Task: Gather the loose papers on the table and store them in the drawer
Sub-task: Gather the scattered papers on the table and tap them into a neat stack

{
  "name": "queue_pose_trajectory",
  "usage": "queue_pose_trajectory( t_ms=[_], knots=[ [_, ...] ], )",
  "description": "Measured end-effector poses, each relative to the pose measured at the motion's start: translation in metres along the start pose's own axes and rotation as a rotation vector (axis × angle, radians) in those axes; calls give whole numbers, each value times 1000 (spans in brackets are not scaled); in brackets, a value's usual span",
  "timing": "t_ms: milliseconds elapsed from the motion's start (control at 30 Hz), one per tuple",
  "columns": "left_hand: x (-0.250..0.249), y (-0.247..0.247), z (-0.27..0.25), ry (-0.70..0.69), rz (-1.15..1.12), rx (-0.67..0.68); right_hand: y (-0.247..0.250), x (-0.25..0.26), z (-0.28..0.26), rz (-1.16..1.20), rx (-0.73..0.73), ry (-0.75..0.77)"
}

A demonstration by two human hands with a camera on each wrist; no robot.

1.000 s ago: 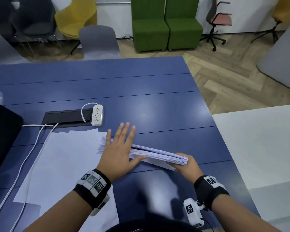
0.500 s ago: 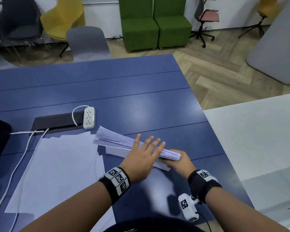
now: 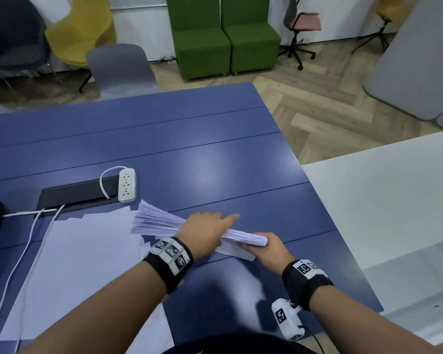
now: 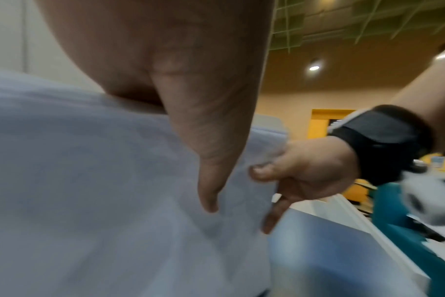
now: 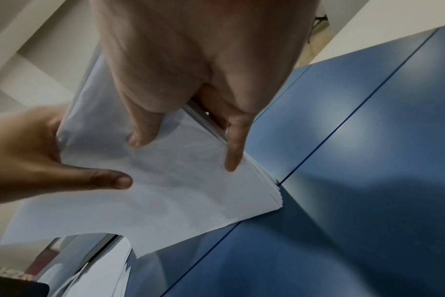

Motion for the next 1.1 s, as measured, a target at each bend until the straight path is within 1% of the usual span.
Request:
queue_pose_trajectory(
  t_ms=[67, 133, 200, 267, 333, 400, 500, 567, 633, 667, 733, 800, 867, 933, 967, 1033, 1100],
  knots=[
    [34, 1, -3, 100, 49, 105, 2, -1, -1, -57, -9, -9],
    [58, 1, -8, 162, 39, 172, 0, 0, -2, -107, 12, 21],
    [70, -2, -14, 183, 33, 267, -3, 0, -1, -136, 44, 35],
    [72, -6, -20, 170, 87, 345, -7, 5, -1, -123, 76, 65],
    [74, -7, -27, 149, 140, 329, -9, 12, 0, -117, 80, 91],
    [76, 3, -32, 135, 164, 270, -5, 22, 2, -141, 55, 116],
    [83, 28, -44, 170, 102, 182, 12, 39, 6, -110, -14, 152],
    [90, 43, -58, 232, -13, 149, 31, 46, 8, -70, -58, 143],
    [100, 55, -76, 350, -208, 129, 48, 49, 6, -25, -65, 110],
    [105, 59, -86, 414, -336, 120, 53, 50, 4, -14, -46, 84],
    [110, 64, -105, 512, -669, 102, 54, 50, -1, 44, 15, 24],
    [104, 66, -117, 555, -978, 88, 43, 57, -8, 214, 99, -5],
    [93, 66, -124, 580, -1184, 42, 26, 73, -14, 408, 190, -13],
    [82, 63, -125, 590, -1345, -14, 8, 94, -20, 563, 262, -42],
    [78, 60, -125, 595, -1402, -40, 2, 103, -21, 608, 267, -59],
    [74, 51, -126, 608, -1494, -98, -3, 119, -19, 631, 228, -60],
    [72, 43, -129, 628, -1559, -146, -2, 127, -17, 592, 206, -36]
  ],
)
Point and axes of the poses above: each hand's wrist, its own z-axis towards the middle knuckle, its own y-axis out of the back of the hand, x = y × z, the point moved 5 cm from there along z, towards the middle knuckle, and after that the axes turned 4 degrees about -x, right-handed, at the moved point
